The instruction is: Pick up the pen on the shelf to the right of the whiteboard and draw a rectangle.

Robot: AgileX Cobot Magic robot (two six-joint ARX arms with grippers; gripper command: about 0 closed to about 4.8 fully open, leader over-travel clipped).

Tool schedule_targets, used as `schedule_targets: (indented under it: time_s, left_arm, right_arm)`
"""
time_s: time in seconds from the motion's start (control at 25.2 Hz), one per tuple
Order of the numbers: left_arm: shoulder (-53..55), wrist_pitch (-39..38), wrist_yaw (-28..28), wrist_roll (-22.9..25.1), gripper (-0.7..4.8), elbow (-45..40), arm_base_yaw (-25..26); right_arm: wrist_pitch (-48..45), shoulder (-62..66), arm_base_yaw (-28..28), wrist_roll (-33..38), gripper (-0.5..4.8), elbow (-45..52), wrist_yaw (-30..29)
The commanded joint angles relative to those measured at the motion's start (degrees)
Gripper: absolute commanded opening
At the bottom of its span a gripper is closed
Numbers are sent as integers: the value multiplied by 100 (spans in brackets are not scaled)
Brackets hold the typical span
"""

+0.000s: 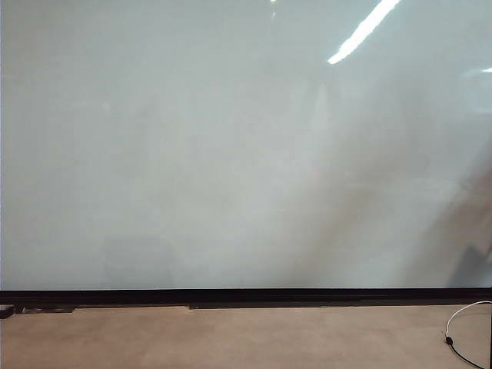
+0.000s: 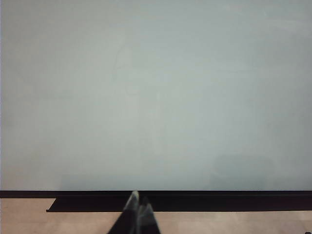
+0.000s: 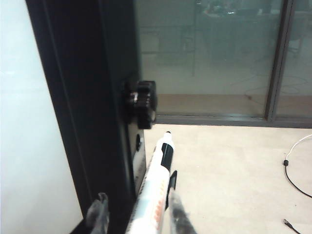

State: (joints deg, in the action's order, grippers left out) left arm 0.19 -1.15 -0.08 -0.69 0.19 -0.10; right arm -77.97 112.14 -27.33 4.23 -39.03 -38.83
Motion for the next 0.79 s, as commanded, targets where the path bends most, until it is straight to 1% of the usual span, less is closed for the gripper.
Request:
schedule_targets:
  time_s: [0.04,0.2,0.32,0.44,0.52,0.71,0.79]
  left_arm:
    - [0,35,15,24,-4,17,0]
    - [0,35,15,24,-4,20,0]
    - [0,35,15,24,-5,17,0]
    - [0,35,15,24,-4,17,0]
    - [0,35,15,24,-4,20,0]
    - [0,35,15,24,-4,17,0]
    - [0,35,15,24,-5,17,0]
  right_arm:
    - [-26,-31,-2,28,169,-15,-52]
    - [-26,-31,-2,28,163,-15,-59]
    - [-26,-31,-2,28,135,-15,-76]
    - [-26,-31,-2,28,128,-15,-83]
    - [-24,-31,-2,28,81,-15,-98]
    - [-22,-31,-2,28,80,-13,-101]
    - [-22,-31,-2,28,33,-15,-118]
